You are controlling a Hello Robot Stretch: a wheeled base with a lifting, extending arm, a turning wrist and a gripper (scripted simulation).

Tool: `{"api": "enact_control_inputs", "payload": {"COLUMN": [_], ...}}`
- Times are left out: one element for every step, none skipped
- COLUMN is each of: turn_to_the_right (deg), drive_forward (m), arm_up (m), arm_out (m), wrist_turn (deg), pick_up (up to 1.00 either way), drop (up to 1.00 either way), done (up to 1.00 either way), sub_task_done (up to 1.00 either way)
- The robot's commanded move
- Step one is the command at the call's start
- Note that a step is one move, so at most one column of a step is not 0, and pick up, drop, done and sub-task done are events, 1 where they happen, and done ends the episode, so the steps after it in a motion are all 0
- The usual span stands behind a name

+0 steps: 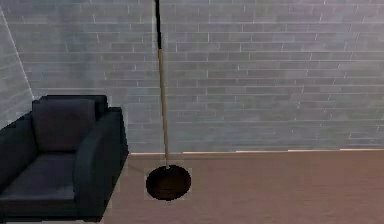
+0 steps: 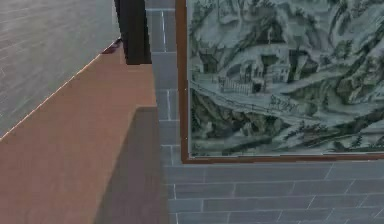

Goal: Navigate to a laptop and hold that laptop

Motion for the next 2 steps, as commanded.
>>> {"api": "enact_control_inputs", "payload": {"turn_to_the_right": [21.0, 0.0], "drive_forward": [0.00, 0.10], "arm_up": [0.00, 0.00], "arm_out": [0.00, 0.00], "wrist_turn": [0.0, 0.0], "pick_up": [0.00, 0.00], "drop": [0.00, 0.00], "done": [0.00, 0.00], "sub_task_done": [0.00, 0.00]}}
